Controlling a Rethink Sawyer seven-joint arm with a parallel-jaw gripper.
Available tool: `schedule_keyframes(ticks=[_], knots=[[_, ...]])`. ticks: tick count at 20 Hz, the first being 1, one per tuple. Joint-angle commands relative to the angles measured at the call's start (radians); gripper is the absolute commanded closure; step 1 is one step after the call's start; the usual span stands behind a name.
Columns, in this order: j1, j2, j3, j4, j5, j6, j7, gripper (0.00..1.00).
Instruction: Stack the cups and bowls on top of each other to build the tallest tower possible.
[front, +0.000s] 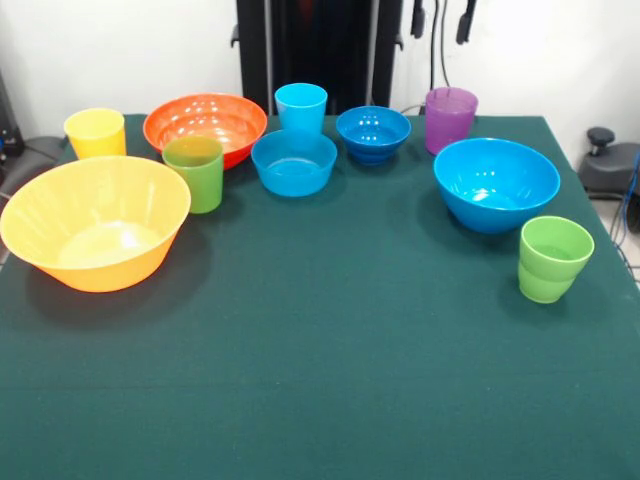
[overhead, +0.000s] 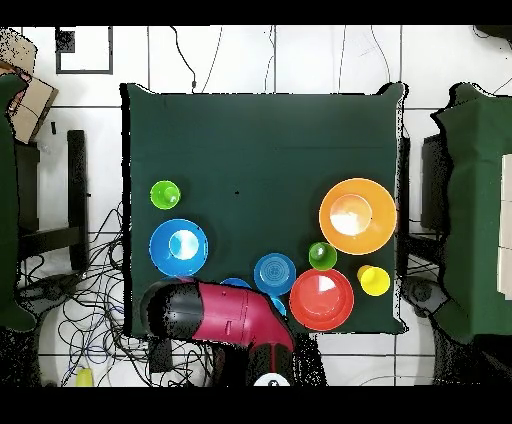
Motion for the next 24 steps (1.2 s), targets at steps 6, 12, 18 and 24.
schedule_keyframes(ticks=[6,12,18,24], knots=[[-0.038,0.126,0.041,-0.012,-0.021,-0.126,0.121,0.0],[-0.08,0.168,0.061,-0.006,-0.019,-0.169,0.101,0.0],[-0.096,0.194,0.058,-0.018,-0.031,-0.185,0.094,0.0],[-0.089,0.221,0.047,-0.027,-0.036,-0.207,0.109,0.0]])
